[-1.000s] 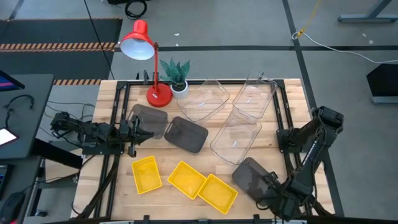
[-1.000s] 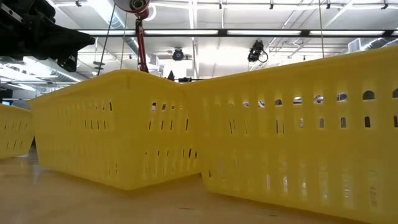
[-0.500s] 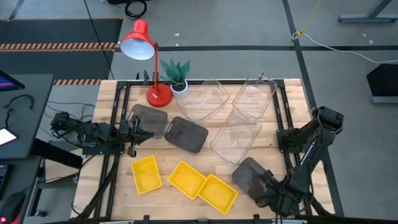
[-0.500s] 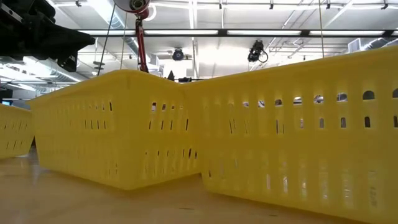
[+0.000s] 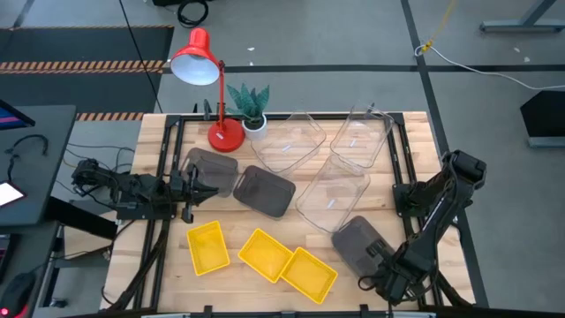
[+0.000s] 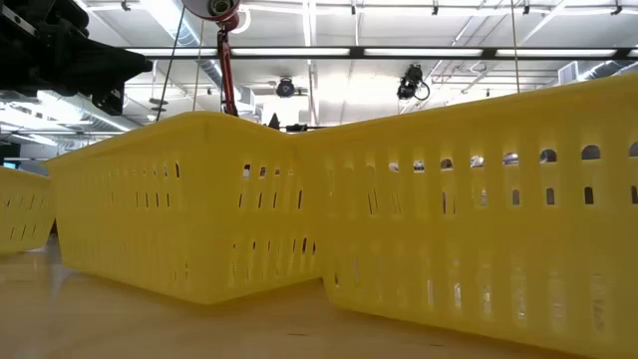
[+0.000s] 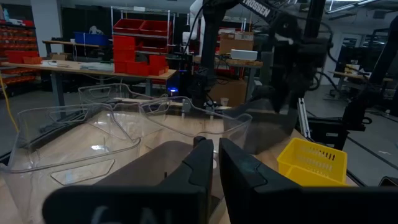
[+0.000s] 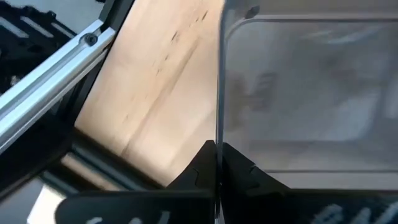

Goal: Stack baskets by color
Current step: Stack the bottom black bin on the middle black bin

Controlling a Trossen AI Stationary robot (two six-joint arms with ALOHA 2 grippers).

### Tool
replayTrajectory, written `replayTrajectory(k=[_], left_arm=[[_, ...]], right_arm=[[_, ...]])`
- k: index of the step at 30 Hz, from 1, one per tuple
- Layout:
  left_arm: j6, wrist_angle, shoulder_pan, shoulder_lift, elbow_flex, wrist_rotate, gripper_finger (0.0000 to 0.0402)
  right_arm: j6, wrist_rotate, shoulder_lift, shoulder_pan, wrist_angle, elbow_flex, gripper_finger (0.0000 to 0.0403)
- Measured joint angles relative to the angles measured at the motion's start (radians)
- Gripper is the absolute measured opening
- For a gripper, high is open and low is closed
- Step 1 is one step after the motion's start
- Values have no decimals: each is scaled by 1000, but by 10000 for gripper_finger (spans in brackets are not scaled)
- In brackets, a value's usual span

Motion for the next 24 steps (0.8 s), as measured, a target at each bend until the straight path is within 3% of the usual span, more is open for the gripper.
replayTrajectory(k=[9, 12, 19, 24], left_arm=[[0, 0, 0, 0, 0, 0, 34], [0, 0, 0, 0, 0, 0, 36], [0, 0, 0, 0, 0, 0, 27], [0, 0, 0, 0, 0, 0, 26]], right_arm=[[-75, 105, 0, -6, -247, 295, 3], [-134, 190, -1, -6, -287, 398, 2], [-442, 457, -2, -58, -317, 498, 2], [-668, 495, -1, -178, -283, 485, 1]])
